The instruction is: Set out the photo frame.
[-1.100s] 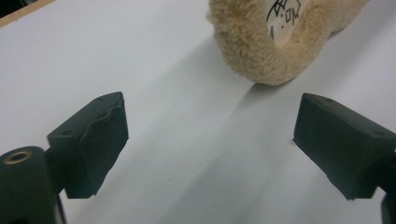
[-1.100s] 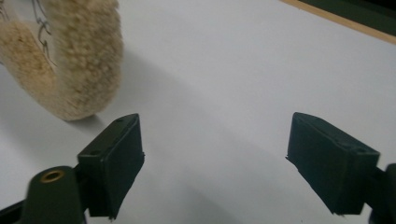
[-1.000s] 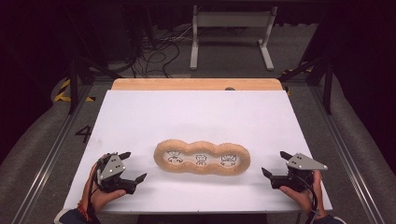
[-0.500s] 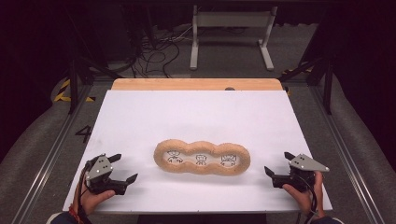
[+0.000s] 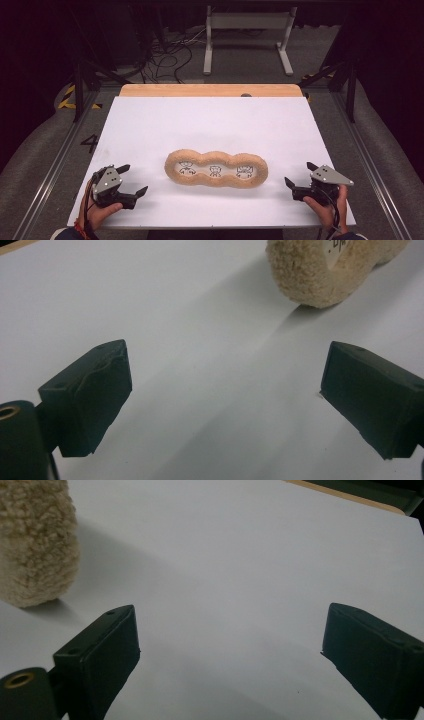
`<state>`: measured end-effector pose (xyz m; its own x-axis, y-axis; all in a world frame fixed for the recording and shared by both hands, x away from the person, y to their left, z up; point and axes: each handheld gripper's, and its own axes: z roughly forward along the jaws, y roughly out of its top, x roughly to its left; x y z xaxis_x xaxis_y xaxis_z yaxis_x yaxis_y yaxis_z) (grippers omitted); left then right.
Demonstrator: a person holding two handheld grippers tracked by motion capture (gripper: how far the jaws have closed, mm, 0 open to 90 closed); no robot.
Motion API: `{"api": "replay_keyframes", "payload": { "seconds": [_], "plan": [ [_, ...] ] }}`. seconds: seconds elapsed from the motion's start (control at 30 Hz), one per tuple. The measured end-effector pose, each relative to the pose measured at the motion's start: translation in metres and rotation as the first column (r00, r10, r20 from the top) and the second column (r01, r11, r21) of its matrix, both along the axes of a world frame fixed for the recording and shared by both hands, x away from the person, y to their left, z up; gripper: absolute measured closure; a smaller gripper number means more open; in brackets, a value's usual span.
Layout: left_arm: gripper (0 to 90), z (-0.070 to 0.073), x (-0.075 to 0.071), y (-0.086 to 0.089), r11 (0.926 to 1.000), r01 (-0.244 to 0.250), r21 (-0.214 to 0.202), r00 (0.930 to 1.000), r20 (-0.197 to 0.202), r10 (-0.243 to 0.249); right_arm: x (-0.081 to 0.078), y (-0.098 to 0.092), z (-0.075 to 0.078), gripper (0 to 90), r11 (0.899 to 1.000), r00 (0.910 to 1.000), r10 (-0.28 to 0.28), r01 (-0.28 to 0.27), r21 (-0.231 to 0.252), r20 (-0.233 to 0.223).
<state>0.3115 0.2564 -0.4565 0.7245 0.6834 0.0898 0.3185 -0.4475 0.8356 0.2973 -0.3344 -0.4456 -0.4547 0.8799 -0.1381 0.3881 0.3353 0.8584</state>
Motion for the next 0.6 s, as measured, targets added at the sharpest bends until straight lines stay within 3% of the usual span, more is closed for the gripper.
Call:
{"api": "replay_keyframes", "payload": {
  "seconds": [0.3,0.6],
  "plan": [
    [6.8,0.0003,0.0011,-0.001,0.9999,-0.014,0.001,0.9999,0.004,0.014,-0.0018,-0.0001,0.0011,8.3,1.0,0.9999,-0.006,0.006,0.008,0.01],
    [6.7,0.0007,0.0028,-0.0006,0.9989,-0.047,0.004,0.9989,0.01,0.047,0.0022,-0.0022,-0.0032,8.4,1.0,0.9997,-0.012,0.012,-0.001,-0.021]
  ]
}}
